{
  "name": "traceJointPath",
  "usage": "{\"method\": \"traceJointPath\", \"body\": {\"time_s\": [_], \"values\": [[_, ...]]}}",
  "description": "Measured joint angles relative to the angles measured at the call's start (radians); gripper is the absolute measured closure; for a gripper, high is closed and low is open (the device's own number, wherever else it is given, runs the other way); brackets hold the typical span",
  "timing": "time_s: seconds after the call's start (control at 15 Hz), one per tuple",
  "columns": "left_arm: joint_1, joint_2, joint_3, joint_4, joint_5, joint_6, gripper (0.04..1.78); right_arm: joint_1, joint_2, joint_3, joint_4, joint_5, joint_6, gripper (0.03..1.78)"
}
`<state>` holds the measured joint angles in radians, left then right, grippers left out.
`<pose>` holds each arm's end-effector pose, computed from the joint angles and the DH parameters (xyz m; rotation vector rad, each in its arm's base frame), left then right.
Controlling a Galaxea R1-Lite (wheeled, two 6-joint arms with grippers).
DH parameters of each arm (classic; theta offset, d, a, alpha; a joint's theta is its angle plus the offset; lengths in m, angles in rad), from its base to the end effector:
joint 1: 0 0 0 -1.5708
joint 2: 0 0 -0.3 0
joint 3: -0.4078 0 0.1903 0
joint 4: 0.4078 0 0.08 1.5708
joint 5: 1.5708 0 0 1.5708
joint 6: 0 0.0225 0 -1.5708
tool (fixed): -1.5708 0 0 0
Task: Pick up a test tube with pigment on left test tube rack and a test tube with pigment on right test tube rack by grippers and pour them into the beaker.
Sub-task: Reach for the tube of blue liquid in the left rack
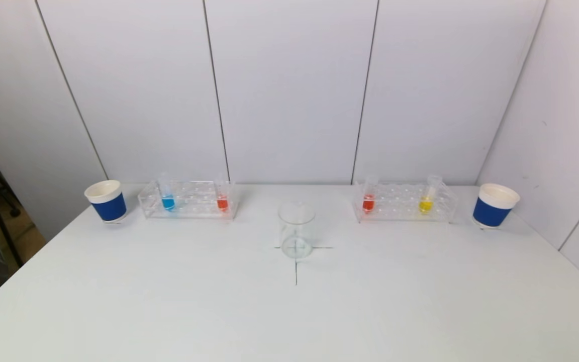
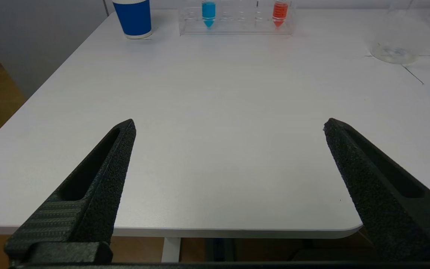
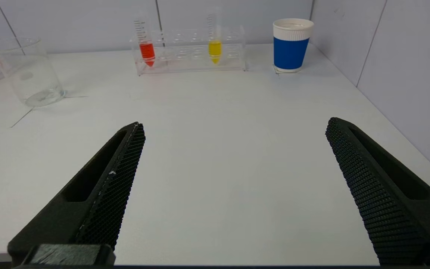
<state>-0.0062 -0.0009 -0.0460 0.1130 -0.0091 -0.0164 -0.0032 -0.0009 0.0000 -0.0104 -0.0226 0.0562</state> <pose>-0.0268 0.0000 0.0765 -0.0165 0.0662 -0.0148 -0.0229 -0.0004 0.0765 0.0563 -0.0120 -0.0255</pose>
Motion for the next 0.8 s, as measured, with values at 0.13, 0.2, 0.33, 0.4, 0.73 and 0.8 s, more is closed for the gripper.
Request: {"method": "traceJointPath", "body": {"time_s": [0.13, 0.2, 0.33, 0.4, 0.73, 0.8], "values": [[0.000, 0.000, 0.000, 0.000, 0.000, 0.000, 0.06, 0.000, 0.000, 0.000, 0.000, 0.000, 0.000, 0.05], [0.000, 0.000, 0.000, 0.000, 0.001, 0.000, 0.06, 0.001, 0.000, 0.000, 0.000, 0.000, 0.000, 0.05], [0.000, 0.000, 0.000, 0.000, 0.003, 0.001, 0.06, 0.000, 0.000, 0.000, 0.000, 0.000, 0.000, 0.05], [0.000, 0.000, 0.000, 0.000, 0.003, 0.000, 0.06, 0.000, 0.000, 0.000, 0.000, 0.000, 0.000, 0.05], [0.000, 0.000, -0.003, 0.005, 0.001, 0.007, 0.06, 0.000, 0.000, 0.000, 0.000, 0.000, 0.000, 0.05], [0.000, 0.000, -0.022, 0.018, -0.001, 0.012, 0.06, 0.000, 0.000, 0.000, 0.000, 0.000, 0.000, 0.05]]}}
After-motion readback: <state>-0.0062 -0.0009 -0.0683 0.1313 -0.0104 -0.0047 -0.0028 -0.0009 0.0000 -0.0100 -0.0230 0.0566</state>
